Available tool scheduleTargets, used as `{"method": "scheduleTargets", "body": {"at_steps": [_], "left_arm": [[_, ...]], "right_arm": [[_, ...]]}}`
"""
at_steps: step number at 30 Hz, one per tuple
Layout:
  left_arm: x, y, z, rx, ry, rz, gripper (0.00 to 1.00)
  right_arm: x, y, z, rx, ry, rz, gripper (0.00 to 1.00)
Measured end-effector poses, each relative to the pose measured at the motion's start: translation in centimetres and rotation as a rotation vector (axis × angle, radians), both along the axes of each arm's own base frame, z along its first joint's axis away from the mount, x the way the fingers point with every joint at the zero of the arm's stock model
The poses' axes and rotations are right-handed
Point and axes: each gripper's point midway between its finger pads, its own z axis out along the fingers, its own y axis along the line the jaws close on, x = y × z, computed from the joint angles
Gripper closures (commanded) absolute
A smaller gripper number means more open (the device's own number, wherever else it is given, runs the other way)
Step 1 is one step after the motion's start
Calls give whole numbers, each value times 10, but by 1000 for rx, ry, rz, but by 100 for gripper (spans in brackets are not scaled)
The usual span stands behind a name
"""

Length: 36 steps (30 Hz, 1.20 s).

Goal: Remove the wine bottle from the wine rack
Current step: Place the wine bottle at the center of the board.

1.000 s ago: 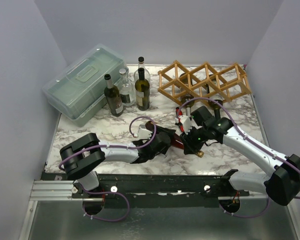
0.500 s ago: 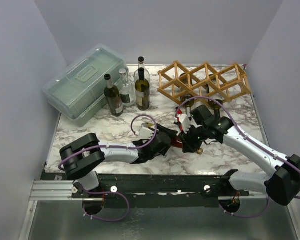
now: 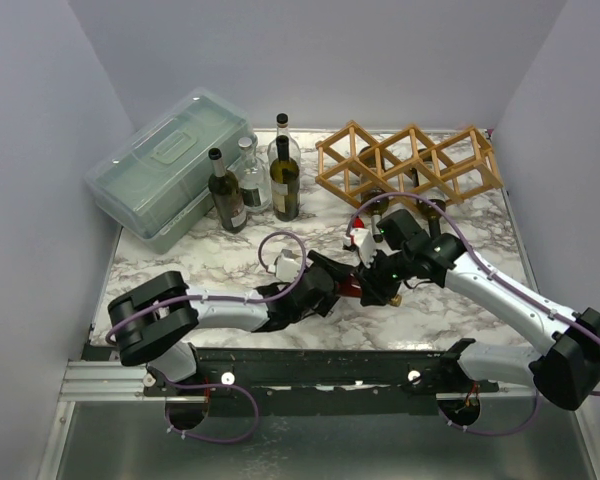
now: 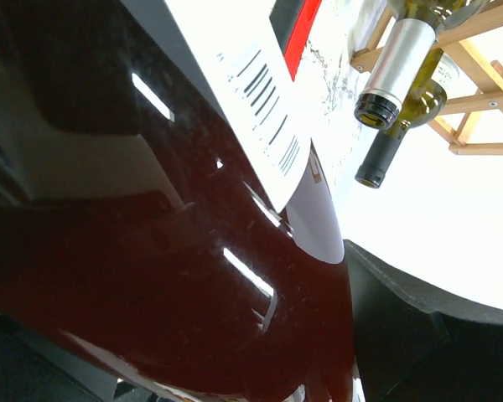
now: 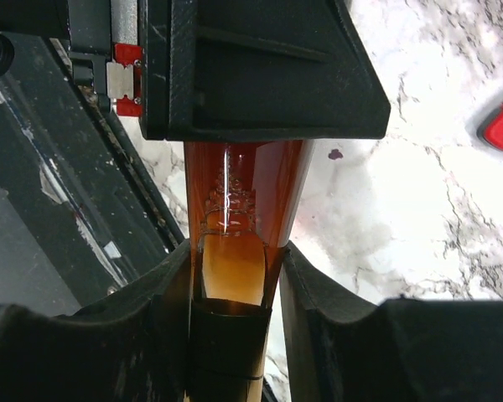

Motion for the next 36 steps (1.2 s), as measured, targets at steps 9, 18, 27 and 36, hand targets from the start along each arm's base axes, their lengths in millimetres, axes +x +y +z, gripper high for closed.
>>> {"method": "scheduleTargets", "body": {"at_steps": [9, 18, 27, 36], "left_arm": [[-13, 25, 19, -21, -56, -34, 2], [-15, 28, 25, -31, -79, -64, 1], [-18, 23, 14, -72, 5, -72, 1], [-30, 14, 8, -165, 163, -69, 2]], "right_arm": [[-2, 16, 13, 64, -16, 49, 100], [-1, 19, 16, 78, -26, 66, 100], [-2, 15, 9, 65, -17, 57, 100], [-4, 12, 0, 64, -27, 68, 100]]}}
